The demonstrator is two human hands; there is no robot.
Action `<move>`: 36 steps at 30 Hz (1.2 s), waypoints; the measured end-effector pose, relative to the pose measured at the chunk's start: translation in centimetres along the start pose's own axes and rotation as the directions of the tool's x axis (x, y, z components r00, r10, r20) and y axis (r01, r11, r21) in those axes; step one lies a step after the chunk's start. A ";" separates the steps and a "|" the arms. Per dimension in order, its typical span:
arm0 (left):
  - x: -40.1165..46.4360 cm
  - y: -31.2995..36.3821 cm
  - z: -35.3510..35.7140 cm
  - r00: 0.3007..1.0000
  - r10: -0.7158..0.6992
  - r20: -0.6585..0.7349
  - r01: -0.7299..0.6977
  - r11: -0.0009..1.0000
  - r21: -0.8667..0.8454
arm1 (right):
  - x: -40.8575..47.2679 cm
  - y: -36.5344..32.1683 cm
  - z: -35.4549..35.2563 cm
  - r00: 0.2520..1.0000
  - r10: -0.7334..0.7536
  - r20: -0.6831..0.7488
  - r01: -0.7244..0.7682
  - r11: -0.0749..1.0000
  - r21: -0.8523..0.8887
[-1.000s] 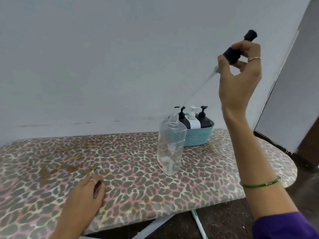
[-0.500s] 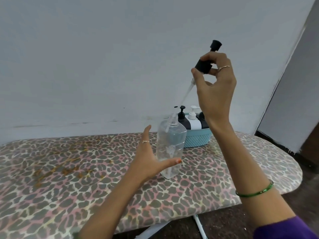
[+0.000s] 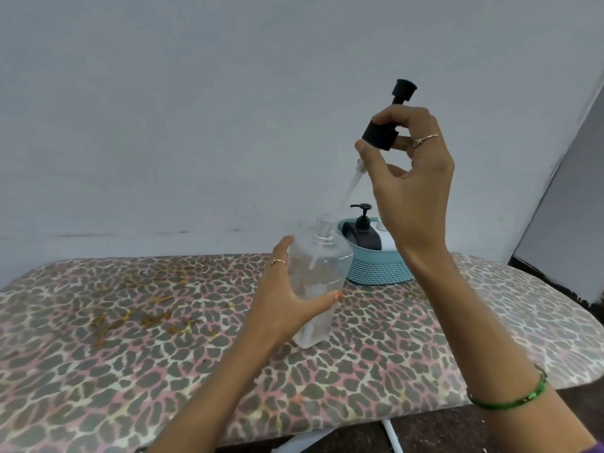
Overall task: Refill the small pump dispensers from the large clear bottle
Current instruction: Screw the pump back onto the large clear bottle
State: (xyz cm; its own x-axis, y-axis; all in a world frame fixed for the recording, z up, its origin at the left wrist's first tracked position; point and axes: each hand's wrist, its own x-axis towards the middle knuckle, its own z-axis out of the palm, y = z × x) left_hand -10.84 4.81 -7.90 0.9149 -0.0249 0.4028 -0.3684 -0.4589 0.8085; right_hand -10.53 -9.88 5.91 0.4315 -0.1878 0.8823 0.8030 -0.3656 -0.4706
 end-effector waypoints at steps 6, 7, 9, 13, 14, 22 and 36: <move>-3.9 -1.8 -5.0 0.994 0.025 -0.105 -0.015 0.995 0.095 | -2.5 -2.2 2.9 0.994 0.010 0.110 -0.025 0.991 0.134; -4.6 -2.3 -5.9 0.992 0.021 -0.127 -0.007 0.994 0.108 | -3.3 -2.5 3.9 0.990 0.018 0.140 -0.040 0.987 0.154; -5.8 -3.0 -7.3 0.986 0.000 -0.164 0.018 0.994 0.107 | -5.0 -3.2 5.9 0.978 0.027 0.205 -0.066 0.980 0.185; -7.1 -3.7 -8.9 0.977 -0.040 -0.209 0.053 0.997 0.059 | -7.6 -4.2 8.9 0.949 0.037 0.312 -0.117 0.964 0.240; -7.3 -3.7 -9.0 0.977 -0.042 -0.211 0.054 0.997 0.053 | -8.0 -4.3 9.5 0.942 0.040 0.333 -0.129 0.960 0.250; -7.7 -5.5 -9.2 0.967 -0.057 -0.249 0.051 0.998 -0.032 | -10.6 -4.0 10.6 0.891 0.078 0.448 -0.199 0.952 0.231; -8.8 -7.2 -8.2 0.980 -0.146 -0.134 0.140 0.988 -0.059 | -12.1 -3.1 11.5 0.897 0.053 0.439 -0.149 0.971 0.187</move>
State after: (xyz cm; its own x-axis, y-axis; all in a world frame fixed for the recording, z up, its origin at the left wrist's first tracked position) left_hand -17.53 15.59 -13.78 0.9286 0.1619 0.3339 -0.2462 -0.4045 0.8808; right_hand -13.51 4.03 -3.39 0.6100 0.2119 0.7636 0.7924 -0.1563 -0.5897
